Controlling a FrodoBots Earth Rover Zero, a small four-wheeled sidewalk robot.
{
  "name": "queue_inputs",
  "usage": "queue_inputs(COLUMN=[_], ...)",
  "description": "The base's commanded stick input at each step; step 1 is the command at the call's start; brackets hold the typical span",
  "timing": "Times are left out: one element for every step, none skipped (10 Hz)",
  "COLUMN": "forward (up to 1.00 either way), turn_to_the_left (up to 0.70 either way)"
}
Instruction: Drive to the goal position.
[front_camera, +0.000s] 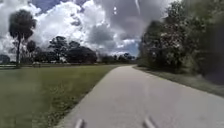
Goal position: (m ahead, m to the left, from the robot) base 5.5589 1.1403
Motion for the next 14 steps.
queue_inputs(forward=[0.70, 0.70, 0.70, 0.70, 0.70, 0.70, 0.70, 0.70, 0.70, 0.70, 0.70, 0.70, 0.70, 0.70], turn_to_the_left=[0.00, 0.00, 0.00, 0.00, 0.00, 0.00, 0.00, 0.00, 0.00, 0.00, 0.00, 0.00, 0.00, 0.00])
